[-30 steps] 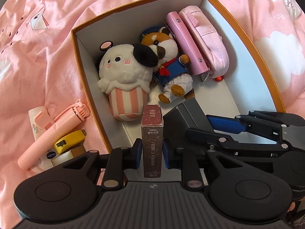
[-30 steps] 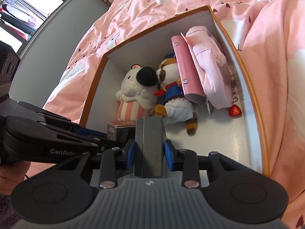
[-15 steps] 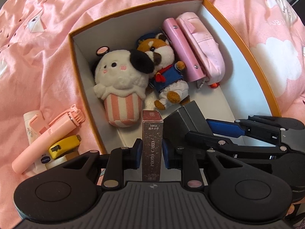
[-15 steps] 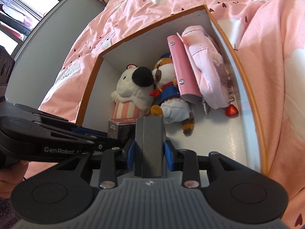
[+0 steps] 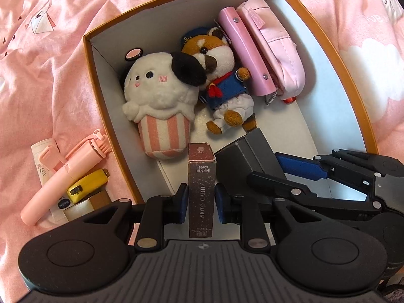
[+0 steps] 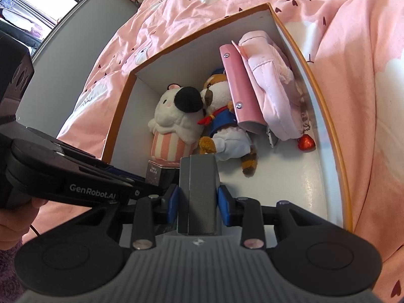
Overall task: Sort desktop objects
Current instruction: 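Lower the photo-card box into the box and open the left tool while the right tool holds the grey box, then lower the dark grey box beside the photo-card box and open the right tool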
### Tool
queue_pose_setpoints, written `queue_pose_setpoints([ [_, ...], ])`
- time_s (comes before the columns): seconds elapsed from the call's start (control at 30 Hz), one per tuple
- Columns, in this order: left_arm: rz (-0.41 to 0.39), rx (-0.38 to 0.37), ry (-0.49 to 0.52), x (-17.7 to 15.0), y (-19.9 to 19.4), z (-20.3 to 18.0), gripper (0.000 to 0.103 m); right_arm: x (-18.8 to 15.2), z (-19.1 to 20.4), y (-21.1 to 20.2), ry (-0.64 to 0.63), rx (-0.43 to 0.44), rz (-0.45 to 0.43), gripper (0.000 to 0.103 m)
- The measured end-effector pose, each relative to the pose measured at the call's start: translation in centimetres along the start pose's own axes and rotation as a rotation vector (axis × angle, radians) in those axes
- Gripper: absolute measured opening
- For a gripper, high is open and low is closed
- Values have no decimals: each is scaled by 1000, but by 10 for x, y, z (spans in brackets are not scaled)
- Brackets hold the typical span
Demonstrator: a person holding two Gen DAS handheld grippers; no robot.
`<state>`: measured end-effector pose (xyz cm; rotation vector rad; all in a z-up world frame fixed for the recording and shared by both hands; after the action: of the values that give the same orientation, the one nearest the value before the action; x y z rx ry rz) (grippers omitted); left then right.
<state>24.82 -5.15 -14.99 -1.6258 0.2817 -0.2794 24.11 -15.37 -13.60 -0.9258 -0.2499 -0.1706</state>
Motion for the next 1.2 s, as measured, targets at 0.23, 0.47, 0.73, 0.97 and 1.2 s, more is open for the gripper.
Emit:
queue_pose_setpoints([
  [0.23,-113,-110,-31,-13,-29,6,52,1,4,0,-10,-10,-20,36],
  [0.47,-350,-55,-134,-44,-79,34,52,3,23,4,-145,-67,-67,36],
  [0.73,-428,-133,-354,-77,-71,74,52,10,35,10,-217,-122,-116,36],
  [0.97,-478,-141,-422,-95,-57,83,52,0,29,10,-239,-208,-111,35],
  [1.2,-504,-165,-477,-108,-46,87,52,9,38,15,-300,-194,-133,35],
])
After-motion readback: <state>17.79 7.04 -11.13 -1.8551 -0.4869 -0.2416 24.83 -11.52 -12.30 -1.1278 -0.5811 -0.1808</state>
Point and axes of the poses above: each gripper's, at about its wrist camera, not at the fingertips, and y roughly the way its jaws point, z to its left, x to its top, the point moved 8 cm from there along y, roughly the way its jaws point, and after that the axes turned 9 degrees about y, right-handed, at the moved point
